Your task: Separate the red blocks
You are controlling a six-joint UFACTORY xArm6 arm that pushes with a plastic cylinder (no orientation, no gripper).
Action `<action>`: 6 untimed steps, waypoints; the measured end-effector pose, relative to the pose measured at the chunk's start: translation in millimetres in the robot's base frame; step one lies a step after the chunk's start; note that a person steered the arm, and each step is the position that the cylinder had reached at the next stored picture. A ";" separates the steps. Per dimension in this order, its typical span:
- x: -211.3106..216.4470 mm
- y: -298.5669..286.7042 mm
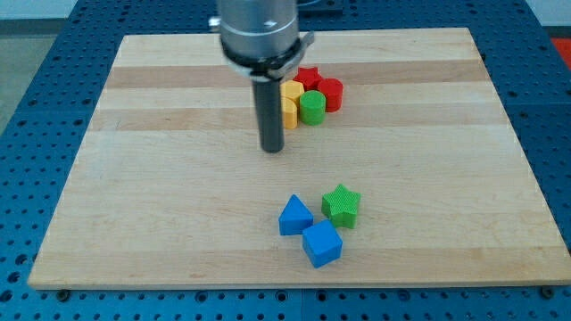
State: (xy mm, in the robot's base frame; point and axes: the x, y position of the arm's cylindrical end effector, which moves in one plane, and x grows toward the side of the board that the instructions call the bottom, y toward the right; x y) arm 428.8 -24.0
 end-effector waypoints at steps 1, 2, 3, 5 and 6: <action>-37.3 7.7; -64.7 9.0; -82.7 59.1; -60.3 92.4; -78.3 55.0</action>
